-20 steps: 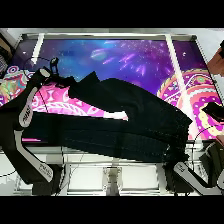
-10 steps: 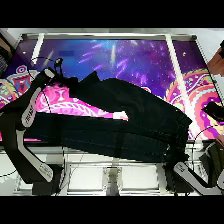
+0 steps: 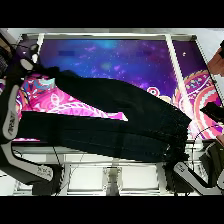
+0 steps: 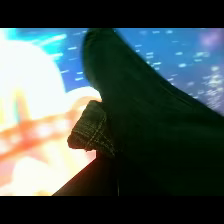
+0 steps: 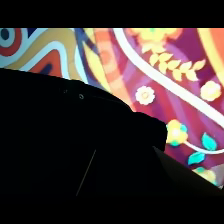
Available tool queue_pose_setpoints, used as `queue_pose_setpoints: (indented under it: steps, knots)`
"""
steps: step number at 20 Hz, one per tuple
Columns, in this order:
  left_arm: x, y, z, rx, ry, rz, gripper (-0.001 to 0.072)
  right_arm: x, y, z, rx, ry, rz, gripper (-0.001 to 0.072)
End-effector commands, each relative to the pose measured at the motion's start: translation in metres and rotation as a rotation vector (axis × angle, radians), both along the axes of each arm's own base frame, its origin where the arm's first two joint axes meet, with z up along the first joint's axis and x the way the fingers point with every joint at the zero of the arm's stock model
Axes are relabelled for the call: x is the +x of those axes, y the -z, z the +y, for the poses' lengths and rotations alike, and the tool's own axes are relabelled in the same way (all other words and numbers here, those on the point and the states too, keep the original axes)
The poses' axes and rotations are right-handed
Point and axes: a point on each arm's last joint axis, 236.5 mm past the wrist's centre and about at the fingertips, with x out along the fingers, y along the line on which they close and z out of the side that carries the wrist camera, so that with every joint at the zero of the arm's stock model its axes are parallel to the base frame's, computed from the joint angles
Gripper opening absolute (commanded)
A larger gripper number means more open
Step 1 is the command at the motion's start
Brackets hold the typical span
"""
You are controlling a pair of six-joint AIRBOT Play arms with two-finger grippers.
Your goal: Fold the clothes and pants, and hang the long-sleeved shirts on hangers.
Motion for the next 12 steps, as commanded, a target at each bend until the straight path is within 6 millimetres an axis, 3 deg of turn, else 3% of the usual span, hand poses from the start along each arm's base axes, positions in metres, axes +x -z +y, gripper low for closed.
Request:
queue_pose_setpoints:
  steps: [1,3,6,8,12]
  knots:
    - [-0.070,-0.019,0.090,0.288,-0.148,0.203,0.0033,0.001,-0.001,0.013,0.045,-0.018,-0.002,0.0375]
    - [-0.100,-0.008,0.102,0.298,-0.164,0.331,0.0035,0.003,0.002,0.019,0.038,-0.046,0.011,0.0374]
    - [-0.125,0.010,0.099,0.280,-0.162,0.439,0.0073,0.007,0.012,0.030,0.052,-0.092,0.043,0.0375]
    - [-0.140,0.021,0.096,0.267,-0.157,0.505,0.0302,0.009,0.021,0.035,0.072,-0.108,0.063,0.0375]
    - [-0.153,0.026,0.092,0.269,-0.088,0.561,0.0309,0.008,0.032,0.039,0.098,-0.118,0.095,0.0375]
